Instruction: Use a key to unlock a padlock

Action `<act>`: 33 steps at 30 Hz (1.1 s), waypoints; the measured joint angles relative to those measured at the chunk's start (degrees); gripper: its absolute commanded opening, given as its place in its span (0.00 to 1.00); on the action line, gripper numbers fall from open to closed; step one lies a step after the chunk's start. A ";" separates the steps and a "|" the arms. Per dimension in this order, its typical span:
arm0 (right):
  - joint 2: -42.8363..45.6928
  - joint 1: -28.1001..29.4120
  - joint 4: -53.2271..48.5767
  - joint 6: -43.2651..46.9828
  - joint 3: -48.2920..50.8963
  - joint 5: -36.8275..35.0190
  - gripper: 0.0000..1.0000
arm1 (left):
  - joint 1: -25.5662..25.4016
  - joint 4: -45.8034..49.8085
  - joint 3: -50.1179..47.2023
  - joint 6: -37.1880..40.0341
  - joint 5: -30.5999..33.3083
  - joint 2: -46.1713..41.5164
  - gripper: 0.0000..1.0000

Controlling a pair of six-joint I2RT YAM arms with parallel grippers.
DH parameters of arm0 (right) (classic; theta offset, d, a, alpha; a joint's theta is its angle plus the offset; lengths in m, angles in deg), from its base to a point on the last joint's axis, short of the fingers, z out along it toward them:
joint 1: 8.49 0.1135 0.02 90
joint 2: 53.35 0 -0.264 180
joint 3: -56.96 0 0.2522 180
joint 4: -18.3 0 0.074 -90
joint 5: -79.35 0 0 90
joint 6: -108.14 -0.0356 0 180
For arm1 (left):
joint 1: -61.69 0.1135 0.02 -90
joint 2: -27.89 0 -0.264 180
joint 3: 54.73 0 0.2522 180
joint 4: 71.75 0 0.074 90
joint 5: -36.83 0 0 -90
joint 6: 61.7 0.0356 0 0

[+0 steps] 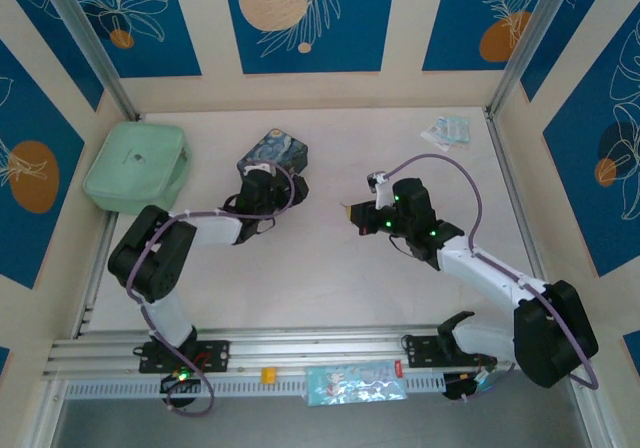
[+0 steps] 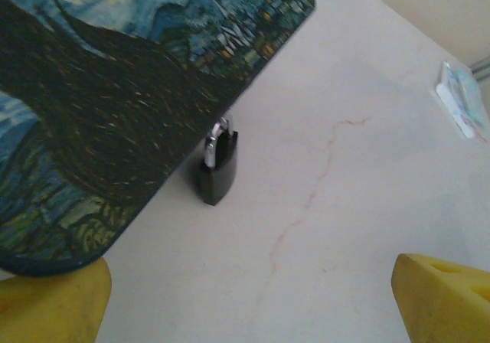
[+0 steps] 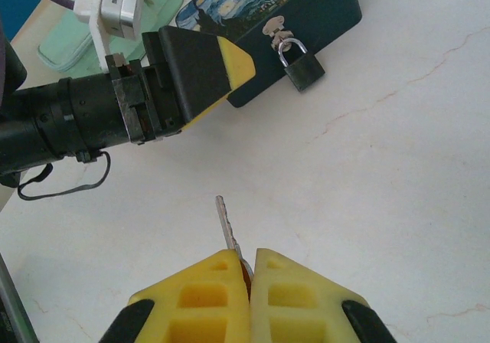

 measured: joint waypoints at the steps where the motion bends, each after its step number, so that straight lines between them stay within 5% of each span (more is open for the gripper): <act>1: -0.28 -0.07 0.17 0.00 0.00 -0.02 0.00 | 0.17 0.22 0.00 0.31 0.13 0.00 0.90; 5: -1.68 -0.09 0.85 -0.22 0.00 0.02 0.00 | 0.26 -0.17 0.17 0.66 -0.59 0.81 0.76; 10: -3.10 -0.09 1.38 -0.63 0.00 0.02 0.00 | 0.09 -1.92 2.03 -0.52 -0.74 5.70 0.74; 20: -3.13 -0.09 2.38 -1.36 0.02 -0.02 0.00 | -2.14 -5.42 4.90 -4.09 9.16 11.23 0.73; 33: -2.27 -1.55 4.74 -2.01 1.46 -0.24 0.00 | -3.65 -0.92 17.25 -4.46 18.10 19.98 0.48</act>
